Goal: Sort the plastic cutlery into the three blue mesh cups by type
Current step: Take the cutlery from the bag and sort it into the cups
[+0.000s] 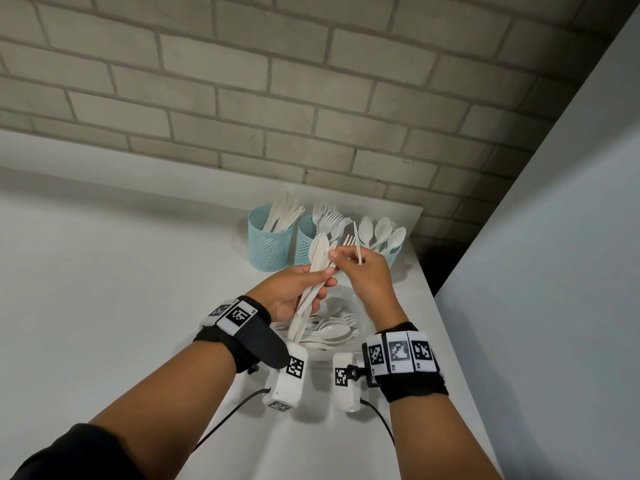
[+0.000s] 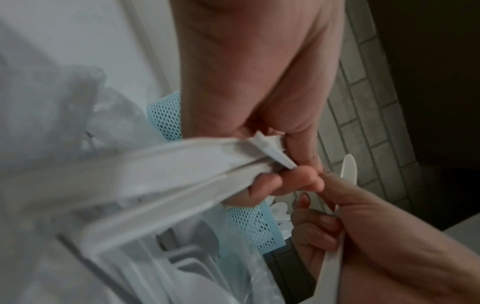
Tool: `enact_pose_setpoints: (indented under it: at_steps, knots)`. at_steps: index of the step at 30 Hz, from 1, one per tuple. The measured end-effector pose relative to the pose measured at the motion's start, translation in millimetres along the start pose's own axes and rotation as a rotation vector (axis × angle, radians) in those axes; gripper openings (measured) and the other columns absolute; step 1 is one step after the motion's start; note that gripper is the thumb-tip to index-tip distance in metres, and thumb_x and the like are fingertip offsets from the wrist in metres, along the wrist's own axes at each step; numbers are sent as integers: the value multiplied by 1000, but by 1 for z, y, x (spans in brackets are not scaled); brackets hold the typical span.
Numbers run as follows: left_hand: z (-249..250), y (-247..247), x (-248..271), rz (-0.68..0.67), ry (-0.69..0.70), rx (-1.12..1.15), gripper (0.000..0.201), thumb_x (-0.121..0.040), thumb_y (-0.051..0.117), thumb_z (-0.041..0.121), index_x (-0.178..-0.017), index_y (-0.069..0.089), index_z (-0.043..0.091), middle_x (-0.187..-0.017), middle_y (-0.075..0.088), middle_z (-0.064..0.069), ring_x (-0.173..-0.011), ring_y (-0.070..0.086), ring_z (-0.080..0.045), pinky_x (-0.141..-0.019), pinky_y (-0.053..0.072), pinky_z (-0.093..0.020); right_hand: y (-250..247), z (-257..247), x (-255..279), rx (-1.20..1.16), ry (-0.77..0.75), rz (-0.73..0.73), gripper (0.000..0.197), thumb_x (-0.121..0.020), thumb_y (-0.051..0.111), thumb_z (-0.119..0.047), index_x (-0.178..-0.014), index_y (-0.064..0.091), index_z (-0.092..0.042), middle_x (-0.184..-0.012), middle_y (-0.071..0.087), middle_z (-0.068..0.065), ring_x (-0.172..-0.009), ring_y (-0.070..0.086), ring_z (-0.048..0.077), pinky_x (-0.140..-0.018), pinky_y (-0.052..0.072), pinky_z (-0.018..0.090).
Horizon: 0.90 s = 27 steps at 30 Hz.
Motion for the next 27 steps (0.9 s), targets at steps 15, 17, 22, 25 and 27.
enact_pose_setpoints:
  at_steps: [15, 17, 22, 25, 27]
  knots:
    - [0, 0, -2, 6, -24, -23, 10, -92, 56, 20, -94, 63, 13, -65, 62, 6, -49, 50, -2, -44, 41, -13, 3, 0, -10, -96, 112, -71, 23, -82, 71, -18, -71, 52, -10, -63, 54, 2, -38, 49, -4, -41, 36, 10]
    - [0, 0, -2, 1, -20, -18, 12, -93, 55, 20, -97, 63, 12, -65, 61, 7, -49, 50, -2, -44, 41, -12, 0, 0, -14, -77, 93, -46, 27, -81, 71, -20, -67, 50, -12, -63, 53, 4, -40, 50, 0, -47, 37, 16]
    - [-5, 2, -1, -6, -32, -86, 19, -94, 53, 20, -107, 62, 11, -63, 58, 9, -49, 47, -1, -46, 40, -11, -18, 0, -19, 19, 41, 41, 23, -87, 64, -29, -74, 52, -14, -69, 54, -2, -60, 48, 9, -59, 39, 21]
    - [-8, 3, 4, -33, -52, -92, 18, -96, 49, 20, -106, 62, 14, -65, 53, 8, -49, 44, -1, -45, 38, -10, -29, 2, -25, 3, 89, 130, 34, -97, 42, -37, -105, 57, -7, -87, 56, 2, -75, 52, 14, -72, 44, 27]
    - [-8, 3, 6, -45, -62, -65, 19, -97, 46, 21, -106, 62, 14, -65, 49, 7, -49, 41, -1, -45, 36, -10, -36, 2, -27, -62, 133, 224, 37, -100, 33, -36, -116, 49, -7, -86, 55, 3, -74, 54, 14, -68, 46, 27]
Point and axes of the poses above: each hand's wrist, its own x-axis away from the middle knuckle, its own y-axis out of the palm, z = x × y, the point moved 3 cm from there along -x, towards the middle knuckle
